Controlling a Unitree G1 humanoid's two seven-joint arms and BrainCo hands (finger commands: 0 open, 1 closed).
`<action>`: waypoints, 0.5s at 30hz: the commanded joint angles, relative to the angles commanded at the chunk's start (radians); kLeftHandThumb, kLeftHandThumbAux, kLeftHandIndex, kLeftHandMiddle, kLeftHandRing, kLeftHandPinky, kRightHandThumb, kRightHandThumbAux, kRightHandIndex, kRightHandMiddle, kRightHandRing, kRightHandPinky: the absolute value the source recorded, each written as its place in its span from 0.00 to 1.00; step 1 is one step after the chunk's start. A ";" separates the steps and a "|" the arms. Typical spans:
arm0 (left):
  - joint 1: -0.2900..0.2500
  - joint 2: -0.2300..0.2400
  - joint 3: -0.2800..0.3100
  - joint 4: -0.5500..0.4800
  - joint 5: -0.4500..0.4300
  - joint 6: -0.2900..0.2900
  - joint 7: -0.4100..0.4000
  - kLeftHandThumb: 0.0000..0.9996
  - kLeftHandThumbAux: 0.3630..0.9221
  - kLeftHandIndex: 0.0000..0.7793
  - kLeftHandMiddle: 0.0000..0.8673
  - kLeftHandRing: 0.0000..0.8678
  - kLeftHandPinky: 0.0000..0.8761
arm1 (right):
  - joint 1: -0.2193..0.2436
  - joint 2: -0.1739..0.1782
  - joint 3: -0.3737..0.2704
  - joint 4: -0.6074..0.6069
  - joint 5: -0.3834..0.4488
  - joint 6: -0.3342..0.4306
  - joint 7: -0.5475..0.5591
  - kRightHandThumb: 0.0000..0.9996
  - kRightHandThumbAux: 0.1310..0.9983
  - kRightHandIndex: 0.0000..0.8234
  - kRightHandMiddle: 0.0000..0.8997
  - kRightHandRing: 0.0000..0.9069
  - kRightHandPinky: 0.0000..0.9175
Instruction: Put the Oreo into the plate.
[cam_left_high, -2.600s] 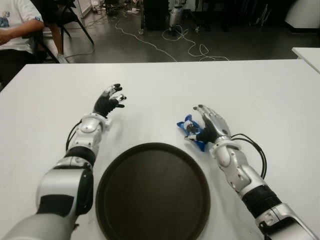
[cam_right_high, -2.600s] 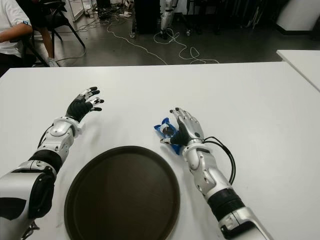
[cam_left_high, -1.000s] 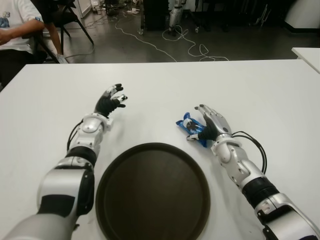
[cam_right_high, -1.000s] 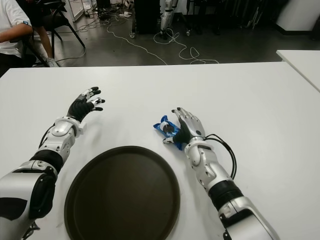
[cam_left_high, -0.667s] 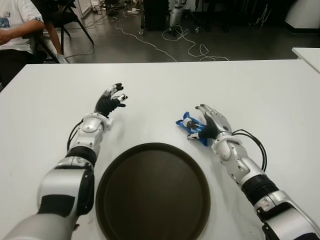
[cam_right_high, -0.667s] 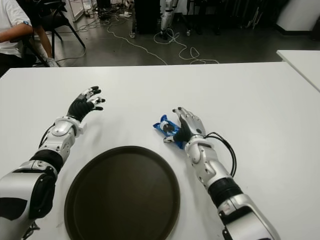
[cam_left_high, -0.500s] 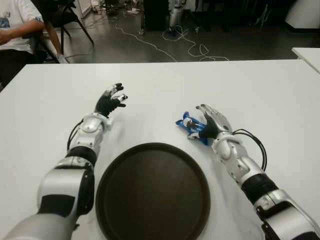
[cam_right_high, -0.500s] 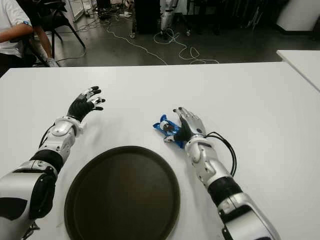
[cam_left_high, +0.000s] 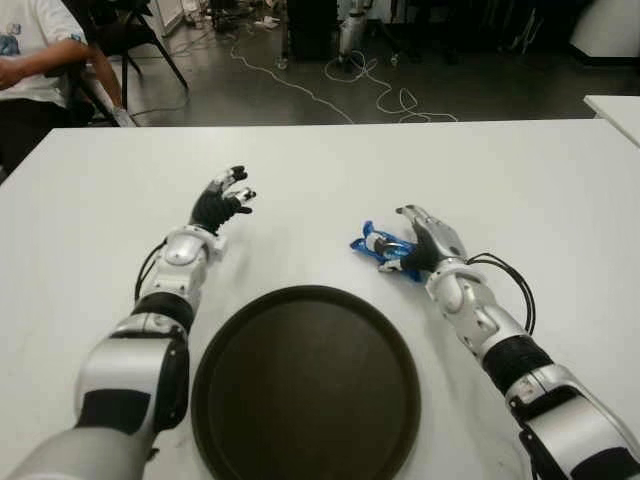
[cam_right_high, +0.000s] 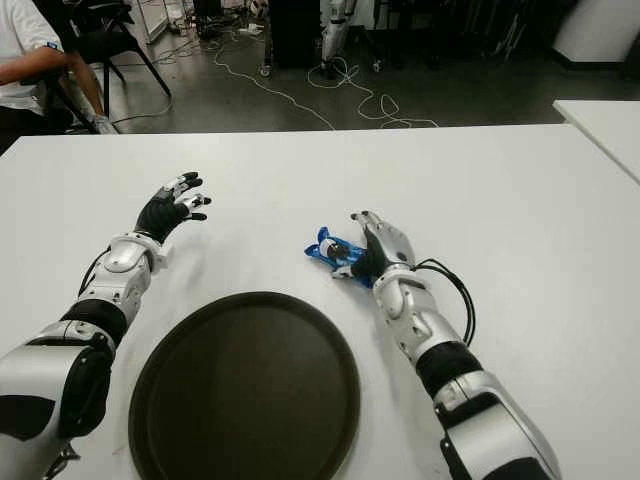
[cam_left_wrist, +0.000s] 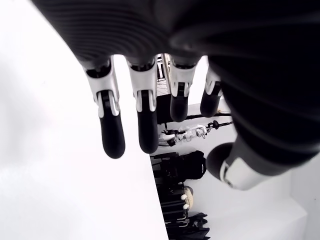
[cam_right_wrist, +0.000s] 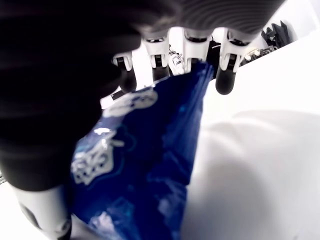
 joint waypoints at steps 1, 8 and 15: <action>0.000 0.000 0.000 0.000 0.000 0.000 0.000 0.22 0.52 0.06 0.13 0.27 0.38 | -0.001 -0.001 0.001 0.003 0.000 -0.003 -0.003 0.00 0.72 0.13 0.16 0.22 0.28; 0.001 -0.003 0.001 -0.002 -0.002 -0.003 -0.004 0.23 0.51 0.07 0.13 0.27 0.39 | 0.002 -0.020 0.006 0.000 -0.003 -0.040 -0.022 0.14 0.64 0.23 0.29 0.33 0.38; 0.003 -0.005 0.002 -0.004 -0.005 -0.010 -0.012 0.22 0.51 0.06 0.13 0.27 0.38 | 0.021 -0.037 0.008 -0.065 -0.006 -0.034 -0.002 0.27 0.60 0.47 0.48 0.50 0.52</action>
